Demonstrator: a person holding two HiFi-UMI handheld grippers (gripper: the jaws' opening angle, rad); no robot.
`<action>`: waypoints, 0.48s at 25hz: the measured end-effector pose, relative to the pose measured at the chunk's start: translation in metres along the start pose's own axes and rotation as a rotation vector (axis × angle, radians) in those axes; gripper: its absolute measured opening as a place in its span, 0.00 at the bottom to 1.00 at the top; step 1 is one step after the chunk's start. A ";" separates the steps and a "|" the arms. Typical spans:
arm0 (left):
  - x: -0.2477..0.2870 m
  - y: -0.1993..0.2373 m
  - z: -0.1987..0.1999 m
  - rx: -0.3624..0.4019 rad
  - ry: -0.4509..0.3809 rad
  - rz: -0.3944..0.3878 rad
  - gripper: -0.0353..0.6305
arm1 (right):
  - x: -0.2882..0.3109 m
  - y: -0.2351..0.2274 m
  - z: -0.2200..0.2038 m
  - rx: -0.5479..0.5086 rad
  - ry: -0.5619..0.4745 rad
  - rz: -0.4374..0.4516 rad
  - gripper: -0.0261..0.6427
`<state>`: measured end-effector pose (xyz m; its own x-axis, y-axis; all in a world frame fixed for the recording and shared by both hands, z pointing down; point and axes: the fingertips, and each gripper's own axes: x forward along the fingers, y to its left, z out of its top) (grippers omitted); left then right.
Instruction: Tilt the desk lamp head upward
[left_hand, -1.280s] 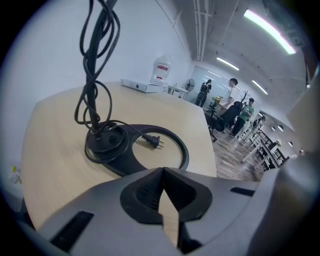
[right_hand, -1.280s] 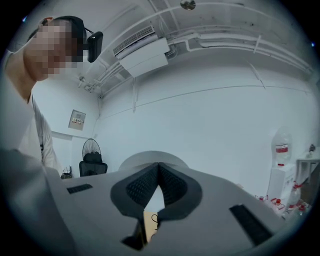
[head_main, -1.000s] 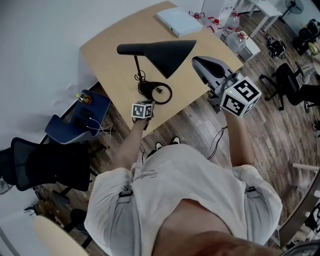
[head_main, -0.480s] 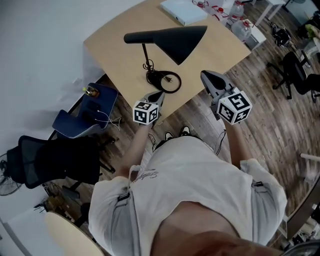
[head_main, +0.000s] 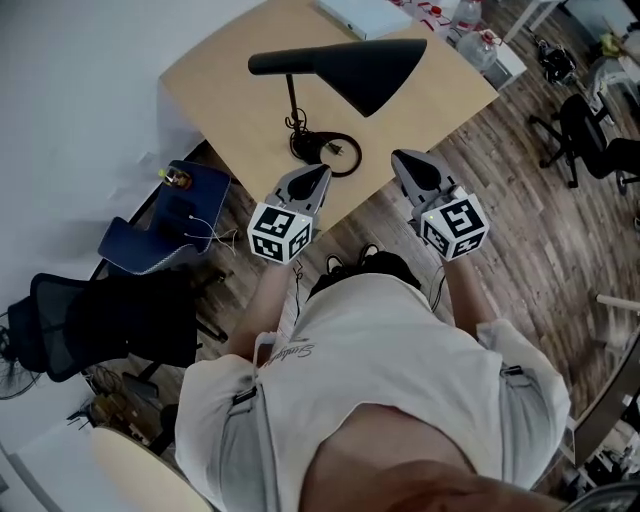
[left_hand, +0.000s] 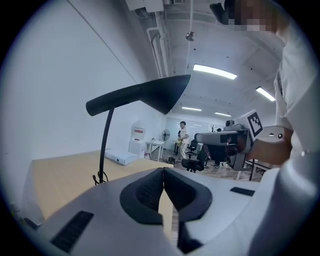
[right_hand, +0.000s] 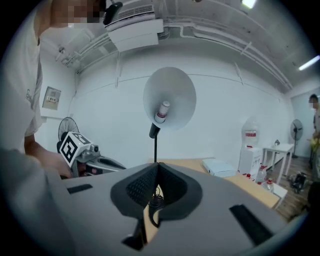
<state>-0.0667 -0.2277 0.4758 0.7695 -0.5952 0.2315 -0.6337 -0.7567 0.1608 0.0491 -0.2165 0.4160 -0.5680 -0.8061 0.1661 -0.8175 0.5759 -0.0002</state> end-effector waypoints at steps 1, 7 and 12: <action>-0.001 -0.001 0.003 -0.002 -0.004 0.008 0.08 | -0.001 0.002 0.001 -0.030 0.001 0.002 0.03; -0.010 -0.021 0.026 0.021 -0.045 0.064 0.08 | -0.013 0.007 0.003 -0.067 -0.019 0.053 0.03; -0.008 -0.040 0.049 0.061 -0.061 0.127 0.08 | -0.023 0.004 0.012 -0.059 -0.046 0.116 0.03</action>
<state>-0.0440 -0.2058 0.4208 0.6880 -0.7011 0.1874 -0.7216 -0.6882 0.0750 0.0581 -0.1973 0.4002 -0.6630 -0.7384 0.1232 -0.7400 0.6713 0.0412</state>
